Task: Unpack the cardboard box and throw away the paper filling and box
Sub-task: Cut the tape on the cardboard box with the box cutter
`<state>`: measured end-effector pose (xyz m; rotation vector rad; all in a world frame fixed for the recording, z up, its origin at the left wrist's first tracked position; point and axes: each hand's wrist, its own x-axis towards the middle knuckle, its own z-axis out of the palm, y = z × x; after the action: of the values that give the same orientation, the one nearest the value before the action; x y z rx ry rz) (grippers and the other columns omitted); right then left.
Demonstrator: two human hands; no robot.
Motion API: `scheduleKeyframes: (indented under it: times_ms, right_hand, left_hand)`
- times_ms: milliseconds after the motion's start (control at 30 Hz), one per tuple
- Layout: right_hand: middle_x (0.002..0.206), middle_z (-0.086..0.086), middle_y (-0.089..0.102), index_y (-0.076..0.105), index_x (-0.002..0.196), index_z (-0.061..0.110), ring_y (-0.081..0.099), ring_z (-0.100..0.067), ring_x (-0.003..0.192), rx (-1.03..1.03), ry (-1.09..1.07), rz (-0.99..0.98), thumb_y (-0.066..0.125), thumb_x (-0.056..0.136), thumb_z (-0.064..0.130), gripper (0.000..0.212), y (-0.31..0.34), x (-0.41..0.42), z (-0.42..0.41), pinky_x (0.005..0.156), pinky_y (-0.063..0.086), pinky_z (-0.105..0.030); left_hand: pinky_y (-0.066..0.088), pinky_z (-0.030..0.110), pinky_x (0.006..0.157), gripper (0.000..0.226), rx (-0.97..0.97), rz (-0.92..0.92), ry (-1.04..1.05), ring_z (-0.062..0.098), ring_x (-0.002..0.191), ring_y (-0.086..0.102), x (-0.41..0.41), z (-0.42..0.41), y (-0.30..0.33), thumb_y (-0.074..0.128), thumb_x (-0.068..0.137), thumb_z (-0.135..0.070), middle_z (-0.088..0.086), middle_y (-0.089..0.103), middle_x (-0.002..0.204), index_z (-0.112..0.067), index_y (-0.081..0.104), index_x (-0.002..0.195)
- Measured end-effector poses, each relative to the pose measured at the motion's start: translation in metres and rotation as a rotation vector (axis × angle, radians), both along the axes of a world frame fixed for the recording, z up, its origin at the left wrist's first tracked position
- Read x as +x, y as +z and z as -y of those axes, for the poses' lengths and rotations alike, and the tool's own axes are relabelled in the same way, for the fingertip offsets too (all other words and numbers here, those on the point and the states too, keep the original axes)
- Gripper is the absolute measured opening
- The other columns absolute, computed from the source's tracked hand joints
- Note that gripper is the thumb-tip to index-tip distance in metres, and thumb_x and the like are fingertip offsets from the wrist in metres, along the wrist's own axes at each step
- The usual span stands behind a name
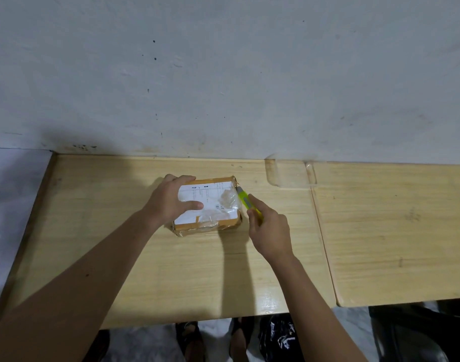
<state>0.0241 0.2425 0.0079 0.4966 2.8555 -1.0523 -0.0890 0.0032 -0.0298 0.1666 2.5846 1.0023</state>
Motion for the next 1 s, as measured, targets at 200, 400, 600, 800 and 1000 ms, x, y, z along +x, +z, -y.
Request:
scheduleKeyframes:
  times_ms: [200, 400, 600, 800, 1000]
  right_hand:
    - [0.061, -0.001, 0.056, 0.057, 0.139, 0.039, 0.05, -0.032, 0.07, 0.154, 0.101, 0.1, 0.045, 0.101, 0.02, 0.044, 0.019, -0.002, -0.003, 0.062, 0.042, -0.037]
    - [0.072, -0.002, 0.062, 0.059, 0.137, 0.037, 0.058, -0.034, 0.083, 0.164, 0.128, 0.127, 0.045, 0.099, 0.017, 0.045, 0.028, -0.005, -0.002, 0.068, 0.05, -0.04]
    - [0.061, 0.009, 0.044, 0.06, 0.136, 0.037, 0.053, -0.032, 0.08, 0.136, 0.086, 0.124, 0.047, 0.1, 0.019, 0.043, 0.027, 0.007, 0.0, 0.07, 0.049, -0.04]
    - [0.056, 0.007, 0.042, 0.058, 0.136, 0.037, 0.047, -0.031, 0.072, 0.143, 0.079, 0.113, 0.044, 0.099, 0.018, 0.043, 0.023, 0.013, 0.005, 0.066, 0.049, -0.041]
    - [0.065, -0.006, 0.063, 0.055, 0.145, 0.027, 0.051, -0.029, 0.069, 0.11, 0.034, 0.102, 0.045, 0.102, 0.018, 0.045, 0.021, 0.019, 0.013, 0.068, 0.049, -0.041]
  left_hand:
    - [0.038, 0.03, 0.097, 0.079, 0.004, 0.007, 0.014, 0.019, 0.121, 0.049, 0.002, -0.004, 0.001, 0.091, 0.072, -0.039, -0.001, 0.051, 0.128, -0.028, 0.057, 0.141]
    - [0.037, 0.029, 0.097, 0.077, -0.011, 0.018, 0.041, 0.024, 0.128, 0.05, 0.003, -0.009, 0.003, 0.092, 0.072, -0.035, 0.004, 0.052, 0.134, -0.025, 0.057, 0.14]
    - [0.035, 0.028, 0.098, 0.075, -0.008, 0.04, 0.06, 0.024, 0.133, 0.047, 0.005, -0.011, 0.004, 0.09, 0.074, -0.035, 0.004, 0.05, 0.139, -0.026, 0.056, 0.141]
    - [0.035, 0.029, 0.099, 0.076, -0.013, 0.044, 0.04, 0.026, 0.133, 0.048, 0.006, -0.012, 0.005, 0.091, 0.074, -0.035, 0.005, 0.051, 0.141, -0.024, 0.056, 0.14]
    - [0.032, 0.027, 0.099, 0.074, -0.016, 0.058, 0.068, 0.023, 0.136, 0.045, 0.008, -0.016, 0.007, 0.089, 0.076, -0.035, 0.003, 0.049, 0.143, -0.024, 0.055, 0.14]
